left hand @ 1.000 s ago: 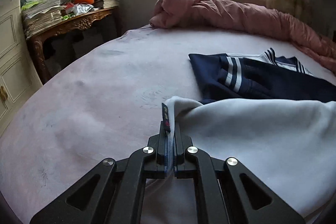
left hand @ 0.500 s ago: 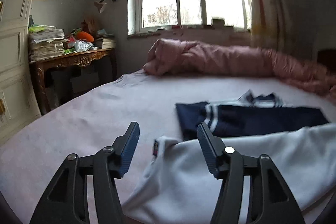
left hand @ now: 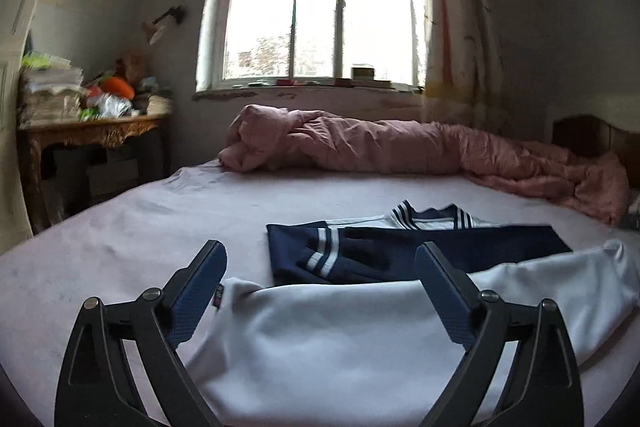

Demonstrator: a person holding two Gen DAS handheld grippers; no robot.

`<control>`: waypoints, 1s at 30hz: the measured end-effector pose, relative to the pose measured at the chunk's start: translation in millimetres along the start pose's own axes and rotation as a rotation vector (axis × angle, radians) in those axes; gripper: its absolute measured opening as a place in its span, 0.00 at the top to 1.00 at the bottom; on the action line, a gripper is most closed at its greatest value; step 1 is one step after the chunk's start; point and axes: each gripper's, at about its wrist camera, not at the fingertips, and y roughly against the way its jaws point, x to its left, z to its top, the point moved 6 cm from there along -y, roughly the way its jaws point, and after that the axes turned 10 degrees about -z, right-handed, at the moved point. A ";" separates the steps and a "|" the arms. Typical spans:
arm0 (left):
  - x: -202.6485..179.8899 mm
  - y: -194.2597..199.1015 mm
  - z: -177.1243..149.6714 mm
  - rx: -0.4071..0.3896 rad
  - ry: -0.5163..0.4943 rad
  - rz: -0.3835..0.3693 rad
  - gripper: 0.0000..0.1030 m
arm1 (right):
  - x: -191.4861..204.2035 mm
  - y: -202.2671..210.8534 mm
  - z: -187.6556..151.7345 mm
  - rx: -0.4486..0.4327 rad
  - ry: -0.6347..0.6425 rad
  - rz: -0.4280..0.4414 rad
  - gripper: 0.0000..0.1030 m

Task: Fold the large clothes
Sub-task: 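Fold the white side edge over the navy sleeves with both tools and open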

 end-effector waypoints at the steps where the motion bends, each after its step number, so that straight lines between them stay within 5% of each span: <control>1: -4.6 0.5 0.4 -0.008 -0.018 0.002 0.02 | 7.0 4.1 0.7 -0.024 0.022 0.002 0.15; 7: -22.8 6.0 -0.1 -0.051 -0.041 0.010 0.00 | 45.1 24.3 -0.2 -0.102 0.082 0.079 0.14; 11: -36.0 5.4 -4.5 -0.030 -0.068 -0.032 0.00 | 60.9 34.5 -1.9 -0.166 0.173 0.031 0.14; 14: -44.5 7.0 -6.8 0.006 -0.096 -0.066 0.00 | 68.2 26.6 -10.3 -0.076 0.169 0.103 0.14; 17: -50.2 3.9 -18.1 0.170 -0.027 -0.165 0.00 | 79.1 20.8 -27.9 0.062 0.223 0.164 0.14; 19: -50.4 8.9 -26.4 0.230 -0.012 -0.125 0.00 | 85.8 20.9 -47.0 0.164 0.295 0.141 0.14; 23: -69.7 12.0 -49.2 0.338 -0.160 -0.152 0.00 | 103.8 32.9 -87.0 0.300 0.414 0.230 0.14; 26: -92.9 6.6 -71.1 0.425 -0.265 -0.235 0.00 | 117.8 37.8 -102.7 0.302 0.541 0.186 0.14; 30: -112.4 5.0 -86.5 0.471 -0.378 -0.226 0.00 | 120.7 25.8 -123.9 0.364 0.614 0.137 0.14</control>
